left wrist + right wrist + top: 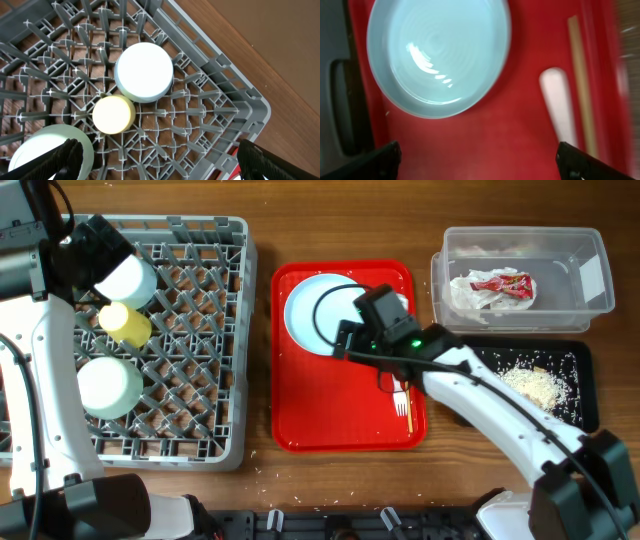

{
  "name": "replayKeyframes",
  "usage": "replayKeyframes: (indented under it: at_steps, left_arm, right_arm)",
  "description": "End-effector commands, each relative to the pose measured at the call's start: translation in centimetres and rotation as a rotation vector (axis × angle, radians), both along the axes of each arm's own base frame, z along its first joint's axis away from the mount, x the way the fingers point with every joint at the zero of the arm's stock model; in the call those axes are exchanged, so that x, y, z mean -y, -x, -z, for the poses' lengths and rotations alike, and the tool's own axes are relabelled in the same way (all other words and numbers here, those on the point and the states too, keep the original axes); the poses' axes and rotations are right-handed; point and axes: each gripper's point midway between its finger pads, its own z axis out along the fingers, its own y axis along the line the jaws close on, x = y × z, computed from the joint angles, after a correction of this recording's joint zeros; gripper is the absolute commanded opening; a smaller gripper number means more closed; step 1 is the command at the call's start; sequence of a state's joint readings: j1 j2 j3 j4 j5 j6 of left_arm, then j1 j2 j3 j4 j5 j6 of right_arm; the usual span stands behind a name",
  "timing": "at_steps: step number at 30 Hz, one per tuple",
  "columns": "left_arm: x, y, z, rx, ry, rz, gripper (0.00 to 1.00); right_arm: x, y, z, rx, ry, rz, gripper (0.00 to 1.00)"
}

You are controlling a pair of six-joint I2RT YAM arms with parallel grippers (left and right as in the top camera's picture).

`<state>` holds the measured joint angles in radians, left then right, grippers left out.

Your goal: Sort waste into correct bins and load items into the dishwasher rack

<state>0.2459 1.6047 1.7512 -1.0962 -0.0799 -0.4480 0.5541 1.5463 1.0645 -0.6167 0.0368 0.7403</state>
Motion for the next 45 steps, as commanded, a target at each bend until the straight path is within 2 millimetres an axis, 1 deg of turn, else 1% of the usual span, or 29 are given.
replayKeyframes:
  at_steps: [1, 3, 4, 5, 7, 8, 9, 11, 14, 17, 19, 22, 23, 24, 25, 27, 28, 29, 31, 32, 33, 35, 37, 38, 40, 41, 43, 44, 45]
  left_arm:
    - [0.1, 0.0, 0.1, 0.001, 0.009, -0.003, 1.00]
    - [0.1, 0.0, 0.1, 0.001, 0.009, -0.003, 1.00]
    - [0.1, 0.0, 0.1, 0.001, 0.009, -0.003, 1.00]
    - [0.1, 0.0, 0.1, 0.001, 0.009, -0.003, 1.00]
    - [0.1, 0.0, 0.1, 0.001, 0.009, -0.003, 1.00]
    - [0.1, 0.0, 0.1, 0.001, 0.009, -0.003, 1.00]
    - [0.1, 0.0, 0.1, 0.001, 0.009, -0.003, 1.00]
    - [0.1, 0.0, 0.1, 0.001, 0.009, -0.003, 1.00]
    - [0.1, 0.0, 0.1, 0.001, 0.009, -0.003, 1.00]
    - [0.1, 0.0, 0.1, 0.001, 0.009, -0.003, 1.00]
    - [-0.3, -1.6, -1.1, 0.080, -0.011, -0.003, 1.00]
    - [-0.2, -1.6, -1.1, 0.083, -0.006, -0.005, 1.00]
    - [0.9, -1.8, -1.0, 0.097, 0.062, 0.010, 1.00]
    - [4.0, -1.3, -0.3, 0.071, 0.223, 0.091, 1.00]
    - [8.7, -0.2, -0.3, 0.039, 0.499, 0.162, 1.00]
    - [14.2, 0.1, -1.5, 0.040, 0.684, 0.366, 1.00]
    - [16.4, 0.5, -1.6, 0.021, 0.722, 0.422, 1.00]
    - [19.4, 1.2, -1.3, -0.019, 0.734, 0.494, 1.00]
    - [24.7, 2.7, -0.4, -0.093, 0.679, 0.615, 1.00]
    - [27.6, 3.4, 0.5, -0.120, 0.567, 0.663, 1.00]
    - [28.6, 3.7, 1.1, -0.135, 0.498, 0.640, 1.00]
    - [30.7, 4.3, 3.3, -0.153, 0.279, 0.506, 1.00]
    - [34.4, 4.6, 5.9, -0.137, 0.119, 0.465, 0.96]
    - [35.8, 4.5, 7.1, -0.132, 0.076, 0.467, 0.91]
    - [38.9, 4.6, 11.0, -0.174, 0.070, 0.454, 0.67]
    - [39.9, 4.9, 12.4, -0.194, 0.075, 0.442, 0.61]
    - [42.8, 5.8, 16.5, -0.237, 0.069, 0.437, 0.61]
    - [44.4, 6.3, 18.4, -0.247, 0.062, 0.461, 0.57]
    - [45.5, 6.6, 19.5, -0.249, 0.057, 0.482, 0.57]
  right_arm:
    - [4.5, -1.2, -5.5, 0.152, 0.034, 0.099, 1.00]
    - [8.3, -1.8, -8.8, 0.260, 0.066, 0.212, 1.00]
    - [11.9, -2.0, -10.6, 0.326, 0.121, 0.320, 1.00]
    - [14.6, -1.9, -11.8, 0.364, 0.168, 0.402, 1.00]
    - [20.0, -0.8, -13.3, 0.398, 0.267, 0.563, 1.00]
    - [22.7, 0.1, -13.4, 0.384, 0.324, 0.641, 1.00]
    - [24.7, 1.0, -13.2, 0.354, 0.369, 0.695, 1.00]
    - [27.5, 2.3, -12.0, 0.287, 0.402, 0.775, 1.00]
    - [29.1, 2.7, -10.9, 0.231, 0.395, 0.819, 1.00]
    - [29.1, 2.5, -10.2, 0.205, 0.404, 0.813, 1.00]
    - [29.1, 2.4, -9.8, 0.195, 0.408, 0.811, 1.00]
    - [29.1, 2.4, -9.6, 0.188, 0.410, 0.810, 1.00]
    - [29.1, 2.4, -9.6, 0.188, 0.411, 0.809, 1.00]
    - [29.1, 2.4, -9.6, 0.188, 0.410, 0.810, 1.00]
    - [29.1, 2.4, -9.6, 0.188, 0.411, 0.809, 1.00]
    - [29.1, 2.3, -9.6, 0.188, 0.410, 0.809, 1.00]
    - [29.1, 2.4, -9.6, 0.188, 0.410, 0.810, 1.00]
    - [29.1, 2.4, -9.6, 0.188, 0.410, 0.810, 1.00]
    - [29.1, 2.4, -9.6, 0.188, 0.410, 0.810, 1.00]
    - [29.1, 2.4, -9.6, 0.188, 0.410, 0.810, 1.00]
    - [29.1, 2.4, -9.6, 0.188, 0.410, 0.810, 1.00]
    - [29.1, 2.4, -9.6, 0.188, 0.410, 0.810, 1.00]
    - [29.1, 2.4, -9.6, 0.188, 0.411, 0.809, 1.00]
    - [29.1, 2.4, -9.6, 0.188, 0.410, 0.810, 1.00]
    - [29.1, 2.4, -9.6, 0.188, 0.410, 0.810, 1.00]
    - [29.1, 2.4, -9.6, 0.188, 0.410, 0.810, 1.00]
    - [29.1, 2.4, -9.6, 0.188, 0.410, 0.810, 1.00]
    - [29.1, 2.4, -9.6, 0.188, 0.410, 0.810, 1.00]
    - [29.1, 2.4, -9.6, 0.188, 0.410, 0.810, 1.00]
